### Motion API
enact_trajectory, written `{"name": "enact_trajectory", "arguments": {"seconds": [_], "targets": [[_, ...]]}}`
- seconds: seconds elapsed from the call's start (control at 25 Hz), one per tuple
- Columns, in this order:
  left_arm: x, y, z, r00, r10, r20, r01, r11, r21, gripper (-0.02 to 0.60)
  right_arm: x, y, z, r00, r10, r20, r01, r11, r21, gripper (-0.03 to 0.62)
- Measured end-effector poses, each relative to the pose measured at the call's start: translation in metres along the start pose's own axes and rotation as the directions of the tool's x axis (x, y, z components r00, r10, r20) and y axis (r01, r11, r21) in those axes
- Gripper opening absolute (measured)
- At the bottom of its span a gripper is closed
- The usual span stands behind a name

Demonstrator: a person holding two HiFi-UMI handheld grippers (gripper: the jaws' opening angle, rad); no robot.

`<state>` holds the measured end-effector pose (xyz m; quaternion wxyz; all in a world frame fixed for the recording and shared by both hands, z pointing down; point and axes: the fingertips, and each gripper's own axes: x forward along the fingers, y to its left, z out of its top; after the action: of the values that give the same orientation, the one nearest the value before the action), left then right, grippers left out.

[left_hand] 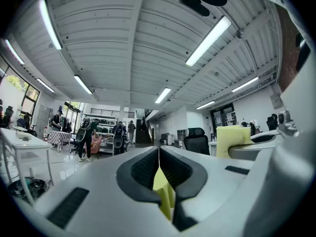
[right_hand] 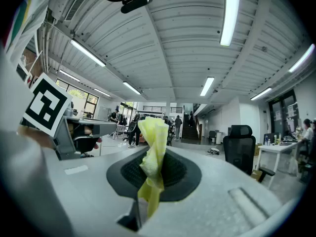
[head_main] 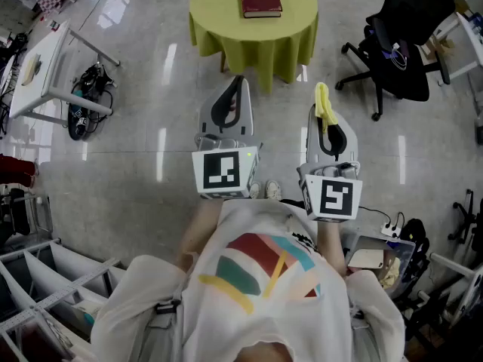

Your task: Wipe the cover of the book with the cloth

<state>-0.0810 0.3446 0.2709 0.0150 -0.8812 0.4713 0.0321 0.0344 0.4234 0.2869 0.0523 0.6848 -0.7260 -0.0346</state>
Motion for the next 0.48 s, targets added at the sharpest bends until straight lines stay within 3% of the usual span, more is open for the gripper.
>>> {"name": "enact_trajectory", "arguments": {"seconds": [0.48], "targets": [[0.009, -0.004, 0.006, 1.0, 0.029, -0.008, -0.029, 1.0, -0.006, 0.017, 0.001, -0.016, -0.004, 0.999, 0.025, 0.026, -0.024, 0.999, -0.027, 0.028]]}}
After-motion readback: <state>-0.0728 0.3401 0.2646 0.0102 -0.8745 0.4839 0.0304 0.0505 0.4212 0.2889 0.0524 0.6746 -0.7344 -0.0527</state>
